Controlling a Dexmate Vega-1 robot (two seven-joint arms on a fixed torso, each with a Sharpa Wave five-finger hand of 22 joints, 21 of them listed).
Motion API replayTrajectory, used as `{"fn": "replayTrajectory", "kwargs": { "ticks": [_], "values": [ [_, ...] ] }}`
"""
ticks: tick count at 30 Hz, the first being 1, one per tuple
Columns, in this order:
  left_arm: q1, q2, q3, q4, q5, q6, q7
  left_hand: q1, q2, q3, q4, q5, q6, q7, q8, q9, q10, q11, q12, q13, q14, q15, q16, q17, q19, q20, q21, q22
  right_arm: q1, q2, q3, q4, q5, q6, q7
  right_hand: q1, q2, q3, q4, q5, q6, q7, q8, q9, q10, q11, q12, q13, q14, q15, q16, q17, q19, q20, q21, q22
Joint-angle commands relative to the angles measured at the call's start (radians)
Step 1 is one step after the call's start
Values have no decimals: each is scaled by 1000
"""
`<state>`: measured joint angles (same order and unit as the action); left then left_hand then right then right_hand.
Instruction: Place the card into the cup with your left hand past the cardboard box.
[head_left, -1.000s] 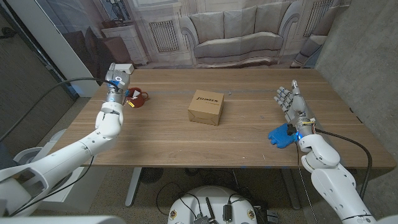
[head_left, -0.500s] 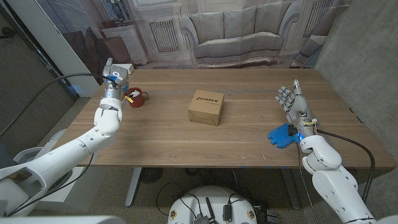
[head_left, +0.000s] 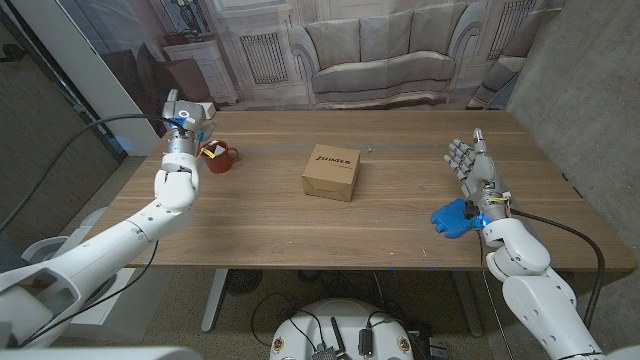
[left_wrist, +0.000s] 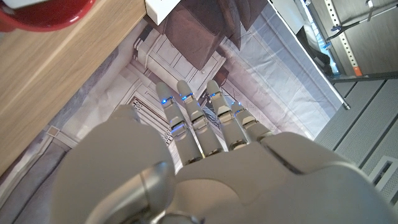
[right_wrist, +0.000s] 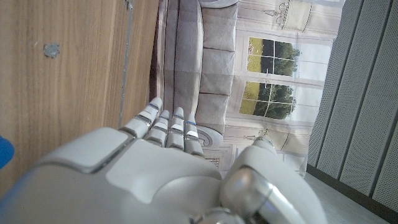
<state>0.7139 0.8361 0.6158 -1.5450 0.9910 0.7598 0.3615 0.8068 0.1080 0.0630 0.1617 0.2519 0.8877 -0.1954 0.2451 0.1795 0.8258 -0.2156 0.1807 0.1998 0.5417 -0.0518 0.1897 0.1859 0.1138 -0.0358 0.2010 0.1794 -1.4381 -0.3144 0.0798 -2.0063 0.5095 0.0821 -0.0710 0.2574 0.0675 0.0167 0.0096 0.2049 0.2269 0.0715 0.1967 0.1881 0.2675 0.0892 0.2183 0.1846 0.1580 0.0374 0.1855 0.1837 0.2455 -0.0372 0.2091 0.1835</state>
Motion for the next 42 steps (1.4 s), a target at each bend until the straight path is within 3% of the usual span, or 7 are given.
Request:
{"fn": "replayTrajectory", "kwargs": {
  "ticks": [1,14,19,26,35,42],
  "values": [
    [-19,-51,-12,-8,-68,57,-2,-28,-1,-18,3,7,-52,11,-25,5,-47,2,-4,0,-10,-124,-1,1,2,-11,6,4,11,0,-9,1,-4,-1,-12,3,7,1,-2,1,5,-2,2,4,5,-2,-2,4,12,0,4,4,11,-10,-4,3],
    [-17,-30,-11,-52,-113,65,16,-61,4,-34,-4,13,-171,-16,-60,10,-118,6,1,2,-41,-103,-3,1,12,8,10,6,5,-9,-6,-24,-10,-8,-21,3,7,1,-3,1,4,-1,2,4,4,-1,-3,4,13,1,4,4,12,-10,-4,3],
    [-5,-31,-34,-66,-159,46,38,-85,6,-49,-10,22,-304,-18,-69,13,-235,29,-4,5,-102,-72,-6,3,-3,26,5,6,-8,-10,1,-41,-13,-10,-30,3,8,0,-3,1,5,-2,2,4,5,1,-2,4,13,2,4,4,12,-9,-4,3],
    [4,-25,-47,-64,-196,1,92,-91,10,-54,-14,27,-385,-19,-72,15,-286,41,-3,6,-126,-69,-5,4,4,43,9,7,-20,-18,14,-74,-23,-17,-43,3,8,0,-3,1,6,-1,2,4,6,-2,-2,4,13,-1,4,4,13,-9,-4,3],
    [22,-24,-81,-89,-265,-33,120,-99,9,-63,-19,34,-453,-18,-63,17,-342,55,4,9,-168,-58,-5,6,50,131,25,8,-29,-22,25,-92,-26,-24,-48,3,8,-1,-3,1,6,-1,2,4,7,3,-1,4,14,0,4,4,13,-9,-4,3],
    [23,-13,-78,-92,-274,-57,146,-102,8,-68,-22,37,-459,-10,-54,17,-359,64,9,10,-177,-53,-1,7,93,179,38,8,-31,-20,27,-97,-25,-28,-48,3,9,-1,-3,1,7,-1,3,4,6,0,-2,4,15,0,5,4,13,-9,-4,3]
  ]
}}
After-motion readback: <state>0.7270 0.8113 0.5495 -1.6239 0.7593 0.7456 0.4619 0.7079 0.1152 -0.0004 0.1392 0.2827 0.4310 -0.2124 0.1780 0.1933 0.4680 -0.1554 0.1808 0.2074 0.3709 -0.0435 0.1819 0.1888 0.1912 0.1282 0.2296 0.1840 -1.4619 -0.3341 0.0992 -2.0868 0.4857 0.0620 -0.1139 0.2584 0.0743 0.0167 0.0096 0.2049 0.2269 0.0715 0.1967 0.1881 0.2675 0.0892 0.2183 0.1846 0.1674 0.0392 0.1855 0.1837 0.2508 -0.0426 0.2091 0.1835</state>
